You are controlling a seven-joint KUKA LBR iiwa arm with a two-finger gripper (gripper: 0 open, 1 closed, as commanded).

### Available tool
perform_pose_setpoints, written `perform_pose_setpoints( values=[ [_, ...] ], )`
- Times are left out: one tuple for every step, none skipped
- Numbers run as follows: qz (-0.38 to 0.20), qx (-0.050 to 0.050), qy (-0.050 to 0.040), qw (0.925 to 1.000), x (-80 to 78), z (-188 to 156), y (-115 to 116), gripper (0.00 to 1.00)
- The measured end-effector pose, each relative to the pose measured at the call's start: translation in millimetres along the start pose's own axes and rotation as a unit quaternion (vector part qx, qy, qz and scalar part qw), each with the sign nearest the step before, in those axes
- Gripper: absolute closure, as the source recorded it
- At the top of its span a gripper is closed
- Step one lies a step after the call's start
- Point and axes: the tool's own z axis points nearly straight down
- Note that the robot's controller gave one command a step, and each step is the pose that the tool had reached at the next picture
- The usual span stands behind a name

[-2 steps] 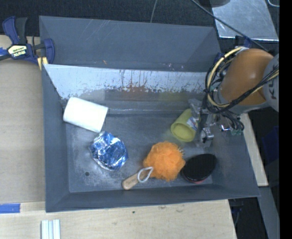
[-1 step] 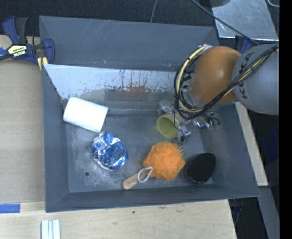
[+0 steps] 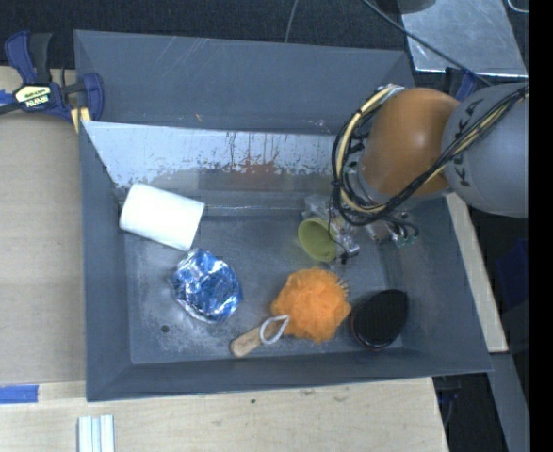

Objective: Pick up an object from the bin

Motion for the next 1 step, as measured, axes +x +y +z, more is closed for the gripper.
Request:
perform_pose_setpoints(
  values=[
    [-0.024,0.003,-0.0052,0.9997,16.7,-151.1,-4.7,1.0]
  ],
)
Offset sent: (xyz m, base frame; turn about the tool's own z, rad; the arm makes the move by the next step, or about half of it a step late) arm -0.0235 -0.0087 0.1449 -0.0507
